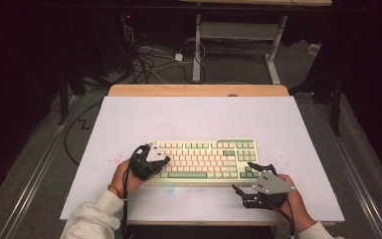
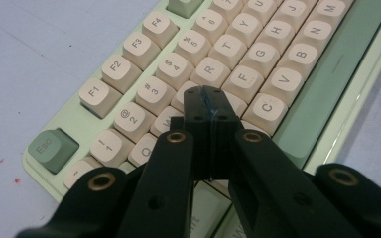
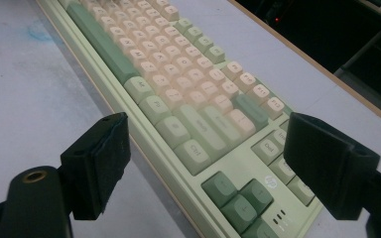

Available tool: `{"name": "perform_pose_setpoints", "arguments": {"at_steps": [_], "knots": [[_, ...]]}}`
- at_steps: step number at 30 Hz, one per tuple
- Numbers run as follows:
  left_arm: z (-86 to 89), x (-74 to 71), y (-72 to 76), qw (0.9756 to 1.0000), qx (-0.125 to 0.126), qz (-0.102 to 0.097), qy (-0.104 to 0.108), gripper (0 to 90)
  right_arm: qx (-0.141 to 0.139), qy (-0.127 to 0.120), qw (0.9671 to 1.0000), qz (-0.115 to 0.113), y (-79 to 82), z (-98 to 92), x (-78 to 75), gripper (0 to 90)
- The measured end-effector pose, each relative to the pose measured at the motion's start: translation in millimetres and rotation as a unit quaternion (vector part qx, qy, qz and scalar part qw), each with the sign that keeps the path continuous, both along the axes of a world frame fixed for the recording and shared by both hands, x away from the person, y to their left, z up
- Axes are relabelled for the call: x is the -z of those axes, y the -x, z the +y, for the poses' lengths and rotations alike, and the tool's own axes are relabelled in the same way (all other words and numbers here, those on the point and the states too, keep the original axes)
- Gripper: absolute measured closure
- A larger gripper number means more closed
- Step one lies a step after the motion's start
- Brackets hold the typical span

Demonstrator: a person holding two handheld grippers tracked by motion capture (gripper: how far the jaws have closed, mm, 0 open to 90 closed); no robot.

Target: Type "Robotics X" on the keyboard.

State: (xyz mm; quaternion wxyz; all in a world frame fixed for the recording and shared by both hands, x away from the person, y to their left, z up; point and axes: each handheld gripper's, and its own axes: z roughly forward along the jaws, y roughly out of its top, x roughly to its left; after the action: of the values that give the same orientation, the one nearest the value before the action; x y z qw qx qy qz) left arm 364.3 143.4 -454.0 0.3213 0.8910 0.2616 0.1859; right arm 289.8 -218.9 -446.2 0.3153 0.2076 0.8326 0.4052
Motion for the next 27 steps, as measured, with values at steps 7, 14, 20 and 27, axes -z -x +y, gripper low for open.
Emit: {"name": "perform_pose_setpoints", "arguments": {"at_steps": [7,14,20,27], "knots": [[-0.7,1.7,0.8,1.0000,-0.001,0.000,-0.002,87.7,-0.004,0.007,1.0000,0.003,0.2,1.3,1.4,19.1],[2.0,-7.6,4.5,0.9998,-0.002,-0.014,0.015,87.7,-0.002,0.004,1.0000,0.002,-0.1,0.5,0.9,19.1],[4.0,-12.1,6.7,0.9995,0.000,-0.022,0.024,87.6,-0.002,0.003,1.0000,0.002,0.6,0.4,0.4,19.1],[3.3,-14.5,9.4,0.9992,0.007,-0.026,0.029,87.6,-0.003,0.004,1.0000,0.002,0.5,0.7,0.7,19.1]]}}
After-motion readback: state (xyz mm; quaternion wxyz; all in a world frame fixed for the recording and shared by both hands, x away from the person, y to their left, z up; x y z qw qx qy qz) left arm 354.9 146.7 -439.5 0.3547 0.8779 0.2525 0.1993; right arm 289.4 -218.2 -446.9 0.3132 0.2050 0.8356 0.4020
